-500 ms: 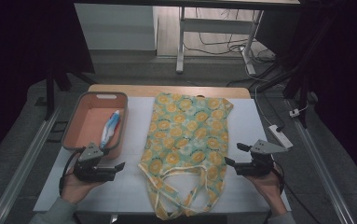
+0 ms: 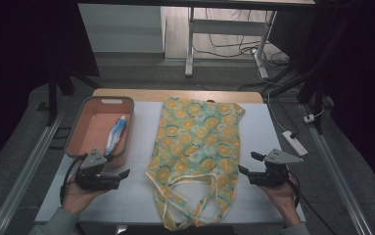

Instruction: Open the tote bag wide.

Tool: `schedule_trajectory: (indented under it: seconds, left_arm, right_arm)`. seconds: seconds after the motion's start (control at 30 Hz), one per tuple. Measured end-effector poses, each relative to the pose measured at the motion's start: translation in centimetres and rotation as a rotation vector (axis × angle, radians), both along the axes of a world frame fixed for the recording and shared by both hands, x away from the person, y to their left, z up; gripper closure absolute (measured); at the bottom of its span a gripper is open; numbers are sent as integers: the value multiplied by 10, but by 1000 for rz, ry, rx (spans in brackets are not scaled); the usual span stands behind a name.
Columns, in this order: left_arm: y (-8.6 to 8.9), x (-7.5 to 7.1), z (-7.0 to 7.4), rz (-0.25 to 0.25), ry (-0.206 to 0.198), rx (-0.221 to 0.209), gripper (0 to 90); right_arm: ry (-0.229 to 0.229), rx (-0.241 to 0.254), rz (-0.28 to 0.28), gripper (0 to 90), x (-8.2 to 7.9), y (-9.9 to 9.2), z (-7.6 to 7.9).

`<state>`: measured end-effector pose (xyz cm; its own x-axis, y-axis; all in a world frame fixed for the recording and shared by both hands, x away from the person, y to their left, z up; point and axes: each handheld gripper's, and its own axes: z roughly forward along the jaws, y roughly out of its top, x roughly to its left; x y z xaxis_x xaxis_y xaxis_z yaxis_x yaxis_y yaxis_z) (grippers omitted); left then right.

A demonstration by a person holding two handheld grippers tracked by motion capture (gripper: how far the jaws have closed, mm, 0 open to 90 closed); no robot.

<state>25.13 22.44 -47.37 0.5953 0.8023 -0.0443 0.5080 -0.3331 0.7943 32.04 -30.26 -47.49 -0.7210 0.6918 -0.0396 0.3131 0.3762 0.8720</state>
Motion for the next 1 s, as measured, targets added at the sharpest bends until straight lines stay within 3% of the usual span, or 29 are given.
schedule_trajectory:
  seconds: [0.53,0.67,1.0]
  left_arm:
    - [-3,-4,8,-15,-20,12,201]
    - [-11,-9,19,-52,-38,29,205]
    - [-35,-4,28,-133,-42,59,206]
  right_arm:
    - [-4,6,20,270,-2,5,1]
    - [-14,-6,29,272,-3,8,3]
    - [-19,-13,41,273,-3,9,2]
